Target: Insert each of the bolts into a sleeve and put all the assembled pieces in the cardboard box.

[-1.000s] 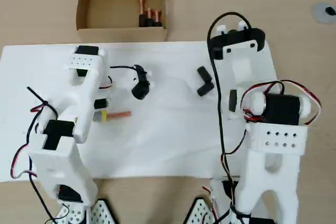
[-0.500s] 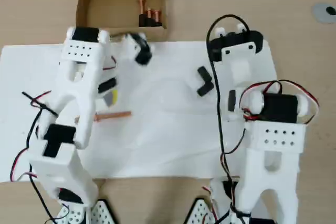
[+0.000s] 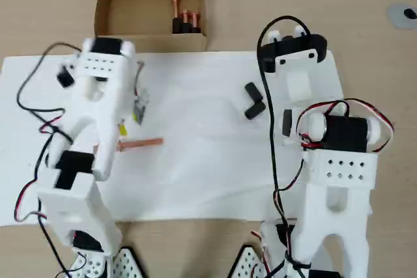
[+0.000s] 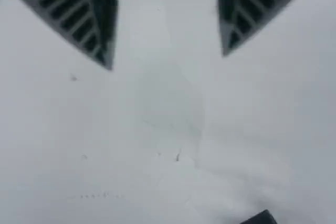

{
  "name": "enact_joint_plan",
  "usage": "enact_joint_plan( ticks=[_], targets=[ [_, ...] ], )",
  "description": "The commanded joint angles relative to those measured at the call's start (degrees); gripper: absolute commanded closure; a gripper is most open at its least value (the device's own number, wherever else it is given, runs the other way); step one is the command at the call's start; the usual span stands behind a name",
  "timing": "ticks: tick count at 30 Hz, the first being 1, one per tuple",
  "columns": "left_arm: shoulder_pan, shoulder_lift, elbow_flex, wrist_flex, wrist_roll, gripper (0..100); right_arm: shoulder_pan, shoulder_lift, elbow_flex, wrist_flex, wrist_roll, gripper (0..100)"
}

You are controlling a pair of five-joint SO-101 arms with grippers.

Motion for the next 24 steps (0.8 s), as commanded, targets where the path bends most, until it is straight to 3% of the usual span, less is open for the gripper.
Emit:
enact_joint_plan(
  ticks=[1,7,12,24],
  targets=[
    [2.9,0.3,2.2,-0.1,4.2,85,-1.5,-0.9,0.0,-1.1,0.4,85.3],
    [-0.6,2.8,4.2,-0.1,13.6,85,-1.5,-0.9,0.0,-1.1,0.4,85.3],
    [-3.6,5.9,4.0,-0.1,15.3,85,-1.5,-0.9,0.0,-1.1,0.4,85.3],
    [-3.7,18.1,3.6,-2.9,14.9,85,-1.5,-0.9,1.3,-2.7,0.4,85.3]
  ],
)
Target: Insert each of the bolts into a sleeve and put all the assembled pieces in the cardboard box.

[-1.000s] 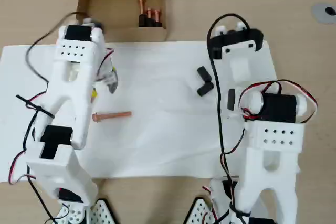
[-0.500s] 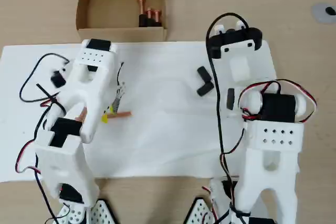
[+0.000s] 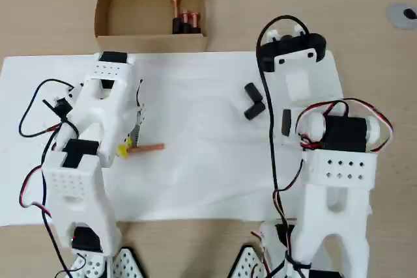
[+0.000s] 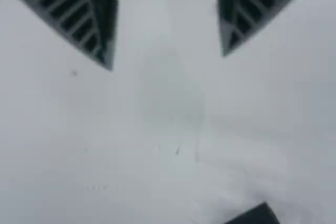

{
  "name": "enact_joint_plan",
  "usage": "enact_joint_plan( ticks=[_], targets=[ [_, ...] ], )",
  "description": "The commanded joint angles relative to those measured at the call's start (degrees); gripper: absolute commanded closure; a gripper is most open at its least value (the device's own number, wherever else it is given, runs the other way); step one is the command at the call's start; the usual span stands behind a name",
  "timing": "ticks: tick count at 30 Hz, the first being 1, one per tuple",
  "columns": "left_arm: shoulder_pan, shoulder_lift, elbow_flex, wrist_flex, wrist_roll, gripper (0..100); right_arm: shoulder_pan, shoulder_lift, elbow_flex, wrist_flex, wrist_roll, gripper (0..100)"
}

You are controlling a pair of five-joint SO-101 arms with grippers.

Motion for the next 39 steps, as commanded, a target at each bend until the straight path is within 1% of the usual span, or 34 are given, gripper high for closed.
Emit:
enact_joint_plan(
  ticks=[1,2,5,6,15,17,22,27,34,37,39],
  targets=[
    [-0.8,5.9,0.3,-2.3,0.2,85,-1.0,-0.9,1.1,-1.8,0.4,85.3],
    [-0.8,6.0,-0.3,-2.3,0.0,87,-1.0,-0.9,1.5,-1.9,0.4,85.3],
    [-0.8,6.0,-1.1,-2.5,-0.4,98,-1.0,-0.9,2.1,-1.9,0.4,85.3],
    [-0.7,6.0,-1.3,-2.5,-1.2,100,-1.0,-0.9,2.1,-1.9,0.4,85.3],
    [-0.6,6.0,-3.3,-2.2,-6.5,99,-1.0,-1.0,2.0,-1.9,0.4,85.3],
    [-0.7,5.9,-5.4,-1.9,-7.6,99,-1.0,-1.0,2.0,-1.9,0.4,85.3],
    [-0.1,1.9,-14.8,2.8,-11.3,99,-1.0,-1.0,2.0,-1.9,0.4,85.3],
    [2.5,-6.9,-22.5,3.3,-18.9,99,-1.0,-1.0,2.0,-1.9,0.4,85.3],
    [9.5,-20.8,-27.6,3.3,-32.5,99,-1.0,-1.1,2.0,-1.9,0.4,85.3],
    [10.0,-25.2,-27.7,3.3,-40.0,99,-1.0,-1.2,2.0,-1.9,0.4,85.3],
    [9.8,-27.6,-27.7,3.3,-47.4,99,-1.0,-1.2,2.0,-1.9,0.4,85.3]
  ],
)
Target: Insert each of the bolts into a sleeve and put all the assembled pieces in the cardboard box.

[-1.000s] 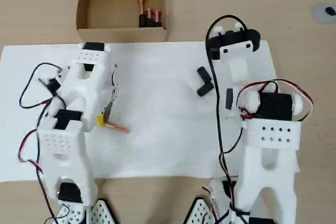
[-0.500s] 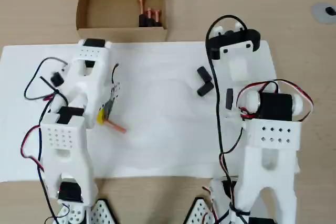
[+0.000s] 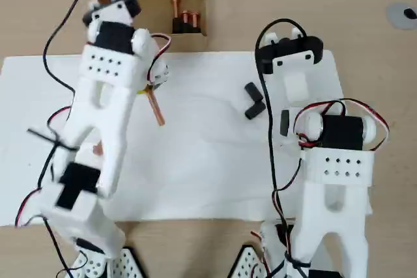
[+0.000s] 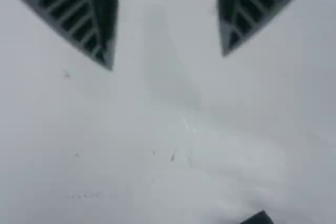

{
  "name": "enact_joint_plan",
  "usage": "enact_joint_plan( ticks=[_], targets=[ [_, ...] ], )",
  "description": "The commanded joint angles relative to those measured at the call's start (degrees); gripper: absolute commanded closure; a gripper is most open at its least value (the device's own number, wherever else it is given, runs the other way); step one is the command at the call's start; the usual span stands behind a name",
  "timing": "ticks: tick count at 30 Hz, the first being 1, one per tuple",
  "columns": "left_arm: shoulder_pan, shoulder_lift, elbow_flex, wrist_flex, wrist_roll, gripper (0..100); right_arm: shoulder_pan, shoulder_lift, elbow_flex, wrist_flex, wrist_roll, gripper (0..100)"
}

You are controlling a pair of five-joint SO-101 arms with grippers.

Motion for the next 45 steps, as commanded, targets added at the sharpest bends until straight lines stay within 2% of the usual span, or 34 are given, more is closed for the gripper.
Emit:
enact_joint_plan(
  ticks=[1,5,11,14,16,23,27,29,36,45],
  targets=[
    [0.4,-7.3,-2.9,0.5,-13.2,99,-1.0,-1.2,-0.2,-1.1,0.4,85.3],
    [0.1,-13.4,-2.5,0.5,-31.0,99,-1.0,-1.0,-0.7,-2.8,0.4,85.3],
    [0.2,-23.3,2.4,0.5,-38.2,99,-1.3,-0.9,-0.7,-5.5,0.4,85.3],
    [0.3,-23.7,13.0,0.4,-39.4,99,-3.4,-0.9,-0.5,-5.2,0.4,85.3],
    [0.4,-23.0,21.7,-2.7,-39.6,99,-5.0,-0.9,-0.4,-5.2,0.2,85.3],
    [-1.7,-22.6,52.7,-33.5,-39.8,99,-8.4,-0.9,-0.4,-5.1,0.0,85.3],
    [-1.3,-22.5,63.6,-47.9,-39.8,99,-8.2,-0.9,-0.3,-5.1,0.3,85.3],
    [-1.3,-22.5,66.8,-52.6,-39.7,99,-8.2,-0.9,-0.3,-5.0,0.3,85.3],
    [-1.5,-22.5,71.6,-57.1,-39.3,99,-8.2,-0.9,-0.3,-5.0,0.3,85.3],
    [-1.5,-22.7,76.9,-63.0,-35.3,99,-8.6,0.6,-0.6,-5.5,-0.1,85.0]
  ],
)
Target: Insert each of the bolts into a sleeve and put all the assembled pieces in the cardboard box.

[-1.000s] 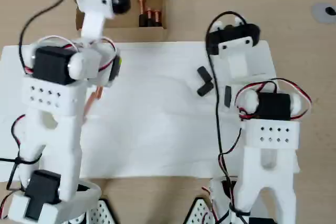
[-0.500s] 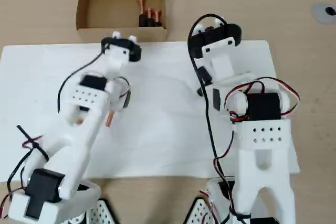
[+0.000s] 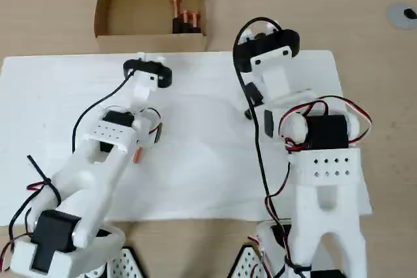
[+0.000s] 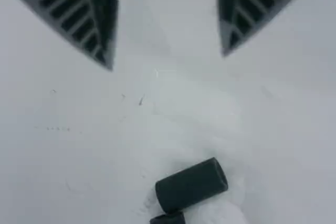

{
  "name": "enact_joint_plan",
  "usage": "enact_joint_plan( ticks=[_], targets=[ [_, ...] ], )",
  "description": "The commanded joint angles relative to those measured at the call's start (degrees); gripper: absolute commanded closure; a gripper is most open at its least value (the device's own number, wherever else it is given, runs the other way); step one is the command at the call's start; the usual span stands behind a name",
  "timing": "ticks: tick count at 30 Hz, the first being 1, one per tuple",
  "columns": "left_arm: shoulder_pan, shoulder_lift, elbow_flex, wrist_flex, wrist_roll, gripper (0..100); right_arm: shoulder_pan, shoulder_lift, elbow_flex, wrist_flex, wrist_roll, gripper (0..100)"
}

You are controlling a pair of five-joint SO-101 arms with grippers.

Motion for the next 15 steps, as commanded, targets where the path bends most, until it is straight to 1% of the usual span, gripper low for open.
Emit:
enact_joint_plan(
  ticks=[1,4,6,9,15],
  targets=[
    [-0.9,-1.0,1.7,-3.7,1.0,99,-1.1,2.2,-0.7,-1.4,-0.4,85.0],
    [-1.0,-1.2,3.2,-5.7,1.0,98,-0.8,8.2,-1.5,-4.7,-4.4,85.0],
    [-1.0,-1.3,3.2,-5.8,2.4,94,-1.1,12.8,-3.5,-6.8,-7.3,84.9],
    [-2.3,-1.3,3.0,-5.8,5.6,88,-1.2,19.6,-8.3,-9.1,-14.0,85.0],
    [-3.3,-1.3,3.0,-5.9,5.8,88,-1.2,30.8,-15.3,-9.4,-28.6,85.1]
  ],
)
